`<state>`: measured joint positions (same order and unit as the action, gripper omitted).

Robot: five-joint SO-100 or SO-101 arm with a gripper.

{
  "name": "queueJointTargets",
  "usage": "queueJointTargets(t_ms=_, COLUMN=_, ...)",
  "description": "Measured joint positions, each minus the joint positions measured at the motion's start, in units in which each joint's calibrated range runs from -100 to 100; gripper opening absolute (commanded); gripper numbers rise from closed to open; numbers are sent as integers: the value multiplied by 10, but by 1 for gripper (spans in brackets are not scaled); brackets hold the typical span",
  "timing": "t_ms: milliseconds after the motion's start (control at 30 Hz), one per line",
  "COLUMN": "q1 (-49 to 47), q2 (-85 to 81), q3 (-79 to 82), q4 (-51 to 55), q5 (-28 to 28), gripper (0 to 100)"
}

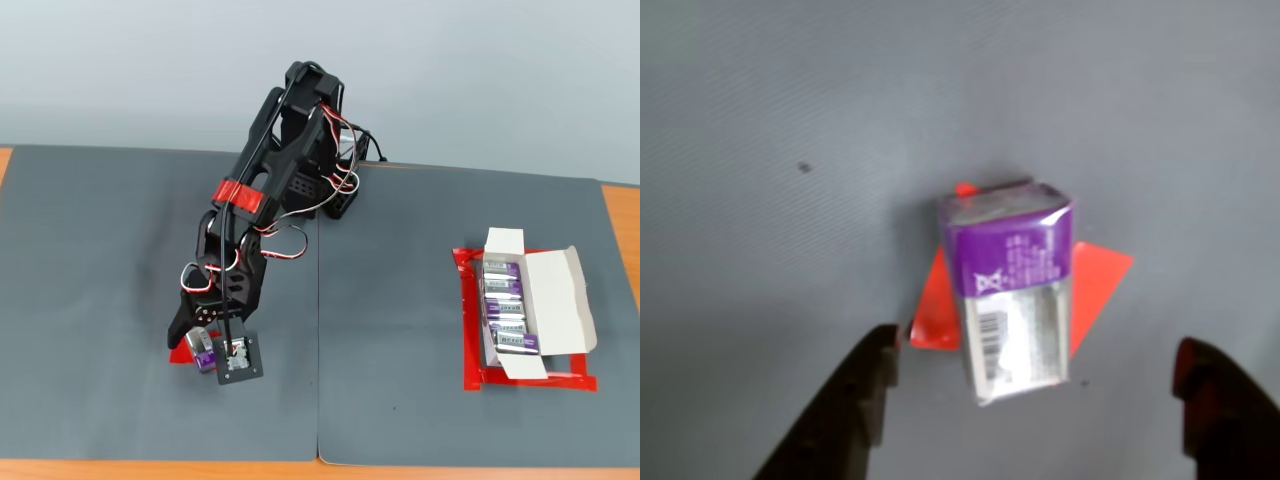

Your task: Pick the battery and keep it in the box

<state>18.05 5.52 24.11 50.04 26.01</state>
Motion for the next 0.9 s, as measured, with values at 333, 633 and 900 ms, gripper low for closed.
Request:
queueJointTargets(t_ms=333, q1=20, q2=30, q3=0, q4=-8, q5=0, gripper=31)
queueJointTargets(t_ms=633, q1=37, q2=34, q3=0, q4=-34, q5=0, gripper=31)
queueJointTargets(t_ms=900, q1=32, q2=44, q3=0, q4=-44, q5=0, gripper=31)
